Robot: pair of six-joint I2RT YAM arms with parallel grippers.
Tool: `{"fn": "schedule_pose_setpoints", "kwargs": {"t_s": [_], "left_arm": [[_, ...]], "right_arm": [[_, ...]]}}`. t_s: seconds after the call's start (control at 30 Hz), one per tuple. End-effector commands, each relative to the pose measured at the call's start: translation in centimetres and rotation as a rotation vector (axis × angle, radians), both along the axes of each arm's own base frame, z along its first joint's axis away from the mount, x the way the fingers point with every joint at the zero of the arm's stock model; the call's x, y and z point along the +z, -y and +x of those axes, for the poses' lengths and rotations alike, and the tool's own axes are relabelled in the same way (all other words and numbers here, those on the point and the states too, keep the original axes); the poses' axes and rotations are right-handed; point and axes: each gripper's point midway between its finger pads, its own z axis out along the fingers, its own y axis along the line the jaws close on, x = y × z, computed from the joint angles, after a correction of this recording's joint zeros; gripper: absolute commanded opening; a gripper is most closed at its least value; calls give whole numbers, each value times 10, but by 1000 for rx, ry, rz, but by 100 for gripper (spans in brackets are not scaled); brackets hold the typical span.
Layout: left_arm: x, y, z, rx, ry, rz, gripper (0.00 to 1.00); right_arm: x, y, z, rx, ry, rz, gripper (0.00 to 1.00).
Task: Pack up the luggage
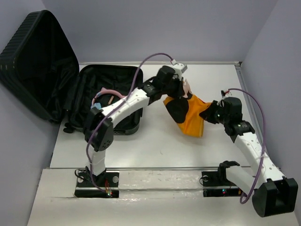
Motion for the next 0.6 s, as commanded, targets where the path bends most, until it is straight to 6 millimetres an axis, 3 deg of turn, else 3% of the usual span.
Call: {"fn": "schedule_pose_setpoints", "kwargs": {"t_s": [0.0, 0.07, 0.1, 0.13, 0.17, 0.2, 0.23, 0.27, 0.3, 0.33, 0.37, 0.4, 0.43, 0.47, 0.5, 0.53, 0.57], "left_arm": [[127, -60, 15, 112, 155, -160, 6], [141, -90, 26, 168, 161, -172, 6], [153, -124, 37, 234, 174, -175, 6], [159, -143, 44, 273, 190, -176, 6], [164, -181, 54, 350, 202, -161, 6], [167, -201, 58, 390, 207, -155, 6], [162, -221, 61, 431, 191, -136, 6], [163, -245, 63, 488, 199, -120, 6], [163, -286, 74, 593, 208, -99, 6], [159, -309, 78, 662, 209, -76, 6], [157, -334, 81, 734, 211, -60, 6], [148, -361, 84, 811, 199, -40, 6], [144, -406, 89, 930, 192, -26, 17], [137, -431, 90, 999, 175, -7, 34], [125, -471, 92, 1094, 146, 24, 75], [121, -494, 92, 1175, 137, 65, 87], [116, -501, 88, 1197, 111, 71, 92]], "right_arm": [[94, -63, 32, 159, 211, 70, 7], [109, -86, 42, 203, 237, 76, 7], [123, -113, 54, 256, 255, 88, 7], [127, -117, 67, 250, 258, 84, 7], [157, -142, 73, 299, 315, 104, 7], [160, -158, 80, 327, 315, 104, 7], [136, -179, 97, 353, 256, 89, 7], [135, -205, 97, 407, 248, 96, 7], [161, -224, 107, 432, 299, 122, 7], [130, -247, 122, 466, 235, 116, 7], [155, -257, 120, 479, 281, 142, 7], [119, -280, 132, 512, 207, 137, 7], [112, -301, 132, 541, 189, 151, 7], [126, -318, 141, 560, 221, 174, 7], [78, -339, 146, 587, 137, 145, 16], [55, -355, 153, 623, 100, 120, 43], [78, -359, 157, 631, 146, 141, 43]]}}
